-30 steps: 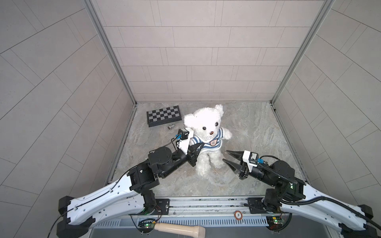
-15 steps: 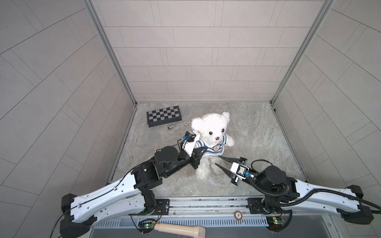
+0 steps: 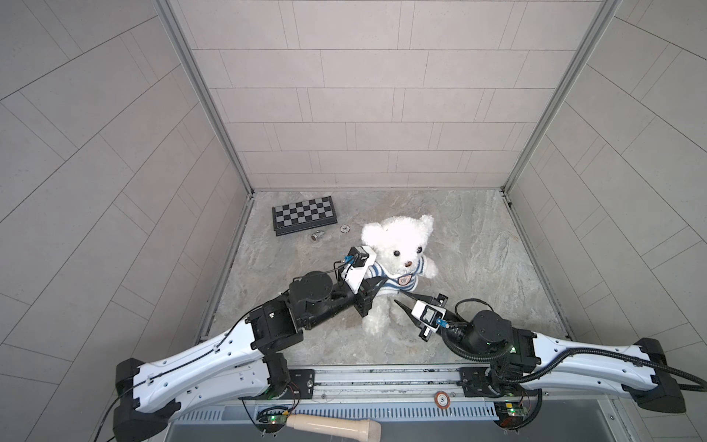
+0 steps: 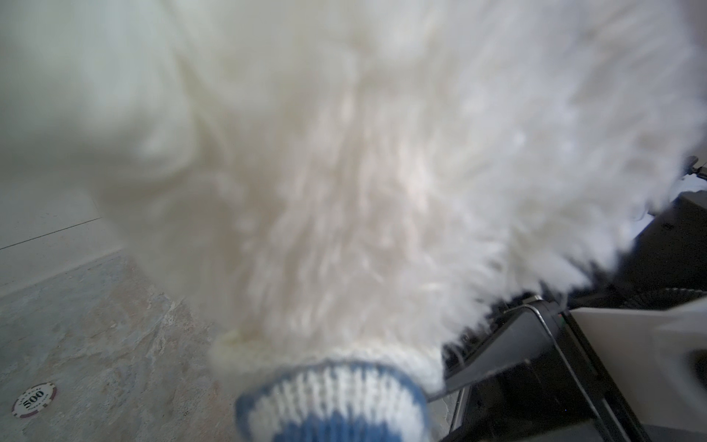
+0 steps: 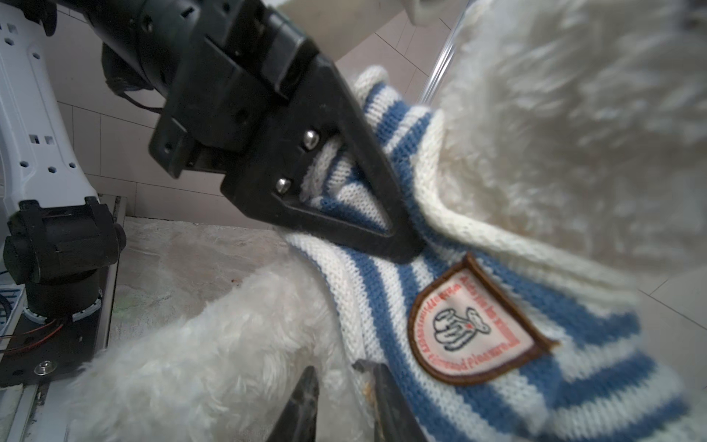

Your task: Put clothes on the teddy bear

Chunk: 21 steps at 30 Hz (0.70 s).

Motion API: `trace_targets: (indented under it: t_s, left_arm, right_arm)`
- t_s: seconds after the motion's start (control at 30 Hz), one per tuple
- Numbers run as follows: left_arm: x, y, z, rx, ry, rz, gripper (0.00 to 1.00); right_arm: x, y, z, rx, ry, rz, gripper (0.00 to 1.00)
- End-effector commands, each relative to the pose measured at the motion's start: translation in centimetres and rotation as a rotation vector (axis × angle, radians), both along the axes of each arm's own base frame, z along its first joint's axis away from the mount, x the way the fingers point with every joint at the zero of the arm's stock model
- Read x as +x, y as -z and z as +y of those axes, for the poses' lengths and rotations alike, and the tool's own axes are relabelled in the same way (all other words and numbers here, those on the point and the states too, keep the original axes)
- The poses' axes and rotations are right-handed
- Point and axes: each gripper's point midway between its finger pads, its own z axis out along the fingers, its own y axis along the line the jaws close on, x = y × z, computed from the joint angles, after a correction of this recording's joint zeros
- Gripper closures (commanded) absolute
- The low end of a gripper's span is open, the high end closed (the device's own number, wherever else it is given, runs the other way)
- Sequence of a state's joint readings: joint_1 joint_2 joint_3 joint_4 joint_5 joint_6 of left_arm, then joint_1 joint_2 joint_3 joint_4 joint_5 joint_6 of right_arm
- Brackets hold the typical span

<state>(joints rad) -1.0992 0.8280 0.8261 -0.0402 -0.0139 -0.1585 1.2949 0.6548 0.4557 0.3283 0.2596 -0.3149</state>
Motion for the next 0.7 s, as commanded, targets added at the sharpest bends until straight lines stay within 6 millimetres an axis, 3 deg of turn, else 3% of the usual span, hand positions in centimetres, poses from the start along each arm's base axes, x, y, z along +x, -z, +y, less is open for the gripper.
trace_targets:
  t_s: [0.0, 0.07, 0.2, 0.3, 0.67]
  left_arm:
    - [-0.4, -2.6, 0.6, -0.063, 0.015, -0.051, 1.00]
    - [-0.6, -2.7, 1.0, -0.062, 0.012, -0.060, 1.00]
    - [-0.8, -3.2, 1.6, -0.062, 0.003, -0.070, 1.00]
    - [-1.0, -3.7, 1.8, -0.082, 0.010, -0.058, 1.00]
    - [-2.8, -5.2, 1.6, -0.130, 0.106, -0.037, 1.00]
  right_arm:
    - [0.2, -1.2, -1.9, 0.062, 0.038, 0.051, 0.72]
    - [-0.6, -2.1, -2.6, 0.100, 0.001, 0.060, 0.71]
    - [-1.6, -4.0, -4.5, 0.169, -0.033, 0.043, 0.60]
    - [-1.1, -3.6, -5.1, 0.124, 0.011, 0.008, 0.59]
    - [-2.7, -5.9, -4.2, 0.230, -0.101, -0.068, 0.58]
